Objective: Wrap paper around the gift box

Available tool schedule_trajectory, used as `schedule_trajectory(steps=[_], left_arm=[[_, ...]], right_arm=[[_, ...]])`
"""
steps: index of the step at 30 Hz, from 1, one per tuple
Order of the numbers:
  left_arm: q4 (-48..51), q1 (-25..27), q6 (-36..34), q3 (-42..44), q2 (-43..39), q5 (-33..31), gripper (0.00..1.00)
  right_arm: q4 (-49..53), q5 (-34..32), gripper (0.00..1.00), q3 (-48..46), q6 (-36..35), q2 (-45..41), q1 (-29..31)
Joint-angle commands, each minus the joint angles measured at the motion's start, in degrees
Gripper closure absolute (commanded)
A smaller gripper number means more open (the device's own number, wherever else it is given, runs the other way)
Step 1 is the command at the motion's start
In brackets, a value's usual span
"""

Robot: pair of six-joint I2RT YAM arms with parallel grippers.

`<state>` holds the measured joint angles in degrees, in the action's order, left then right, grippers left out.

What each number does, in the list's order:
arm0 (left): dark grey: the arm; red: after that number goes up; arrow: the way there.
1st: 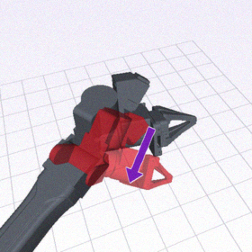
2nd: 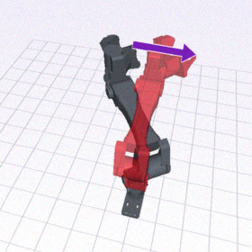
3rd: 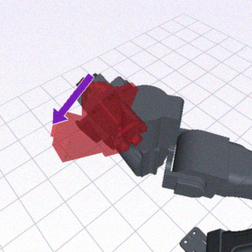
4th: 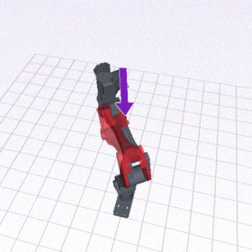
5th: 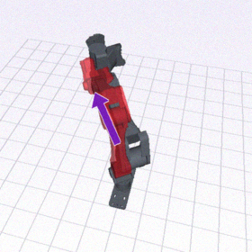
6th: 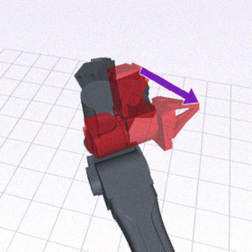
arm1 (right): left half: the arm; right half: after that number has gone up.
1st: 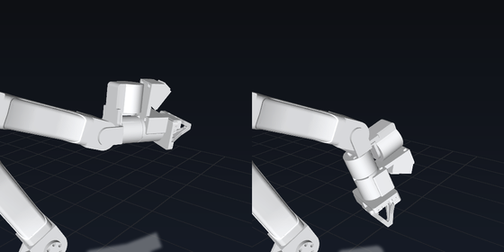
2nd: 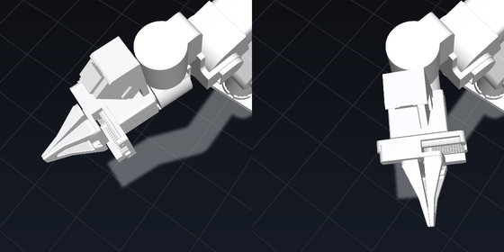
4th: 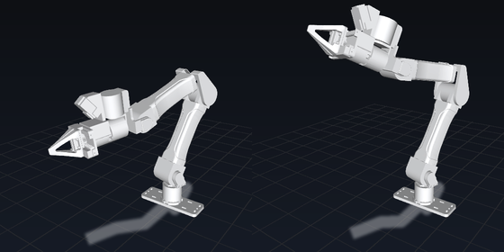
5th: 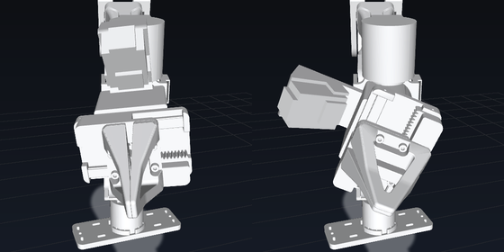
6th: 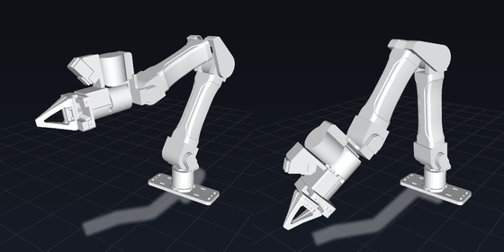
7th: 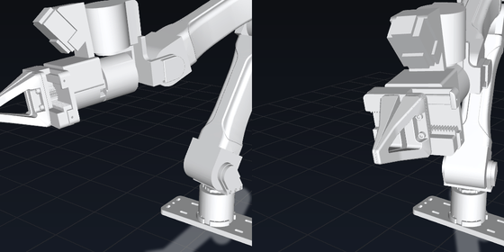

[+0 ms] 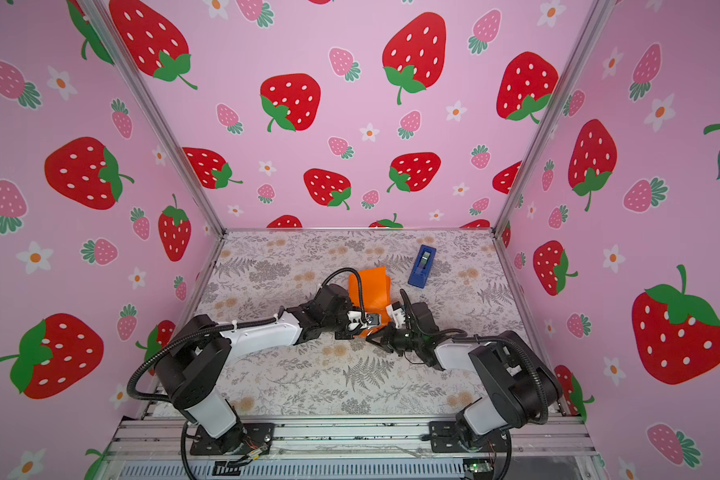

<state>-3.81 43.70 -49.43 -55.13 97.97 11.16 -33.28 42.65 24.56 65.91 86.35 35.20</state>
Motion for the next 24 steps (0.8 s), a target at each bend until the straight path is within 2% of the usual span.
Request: schedule_trajectory(steps=[1, 24], left_arm=[[9.3, -0.3, 0.3, 0.8, 3.5, 0.3, 0.61], [10.5, -0.3, 0.4, 0.5, 2.6, 1.8, 0.62]], right_arm=[[-0.3, -1.5, 1.00, 1.5, -0.4, 1.0, 0.4], [-4.1, -8.2, 1.00, 4.1, 1.6, 6.0, 0.3]])
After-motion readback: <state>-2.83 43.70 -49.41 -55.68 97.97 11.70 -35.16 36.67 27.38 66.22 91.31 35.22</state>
